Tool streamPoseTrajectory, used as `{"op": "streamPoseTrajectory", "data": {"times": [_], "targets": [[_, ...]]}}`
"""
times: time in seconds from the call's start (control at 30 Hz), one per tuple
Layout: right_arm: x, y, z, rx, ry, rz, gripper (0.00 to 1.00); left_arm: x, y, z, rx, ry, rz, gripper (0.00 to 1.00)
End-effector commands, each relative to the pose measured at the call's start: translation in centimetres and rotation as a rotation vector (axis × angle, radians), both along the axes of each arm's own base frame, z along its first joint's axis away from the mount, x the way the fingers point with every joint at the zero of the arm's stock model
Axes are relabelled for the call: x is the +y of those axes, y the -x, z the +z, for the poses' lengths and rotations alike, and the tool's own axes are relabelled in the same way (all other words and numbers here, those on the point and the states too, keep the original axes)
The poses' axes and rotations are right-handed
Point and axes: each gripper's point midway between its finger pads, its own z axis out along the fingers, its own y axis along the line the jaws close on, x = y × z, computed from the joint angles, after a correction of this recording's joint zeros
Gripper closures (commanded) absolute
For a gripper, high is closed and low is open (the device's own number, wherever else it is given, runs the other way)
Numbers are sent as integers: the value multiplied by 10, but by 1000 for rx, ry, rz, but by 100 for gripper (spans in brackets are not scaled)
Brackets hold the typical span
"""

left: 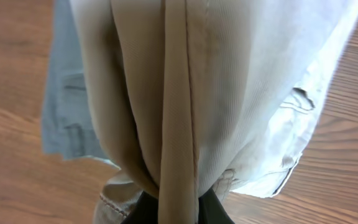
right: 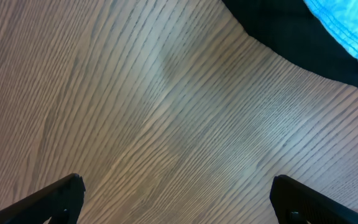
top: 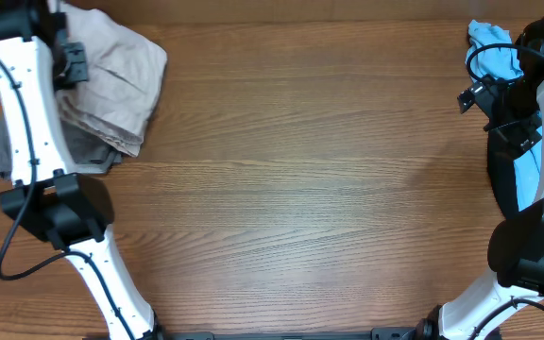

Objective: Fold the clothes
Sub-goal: 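Carry the beige pants left and lay them on the grey garment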

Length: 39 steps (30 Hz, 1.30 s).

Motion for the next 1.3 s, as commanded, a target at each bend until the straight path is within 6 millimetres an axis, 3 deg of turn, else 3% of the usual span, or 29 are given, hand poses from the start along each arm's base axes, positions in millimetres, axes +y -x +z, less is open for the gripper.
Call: {"op": "streamPoseTrajectory", "data": {"times": [0.0, 0.27, 0.6, 0.73, 0.87, 1.03, 1.27], "targets": [[-2, -2, 9, -28, 14, -1, 0, 26, 10, 38, -96, -26, 38, 96], [-2, -2, 9, -29, 14, -1, 0, 65, 18, 36, -119, -28, 109, 91], [-2, -2, 9, -29, 14, -1, 0, 84, 16, -4, -62, 5, 177, 96], [-2, -2, 9, -28, 14, -1, 0, 80, 15, -8, -68, 41, 196, 96], [-2, -2, 9, -29, 14, -1, 0, 58, 7, 11, -137, 115, 147, 96], [-2, -2, 9, -28, 14, -1, 0, 31, 4, 53, -263, 206, 80, 96], [-2, -2, 9, -28, 14, -1, 0, 36, 8, 91, -369, 168, 72, 96]]}}
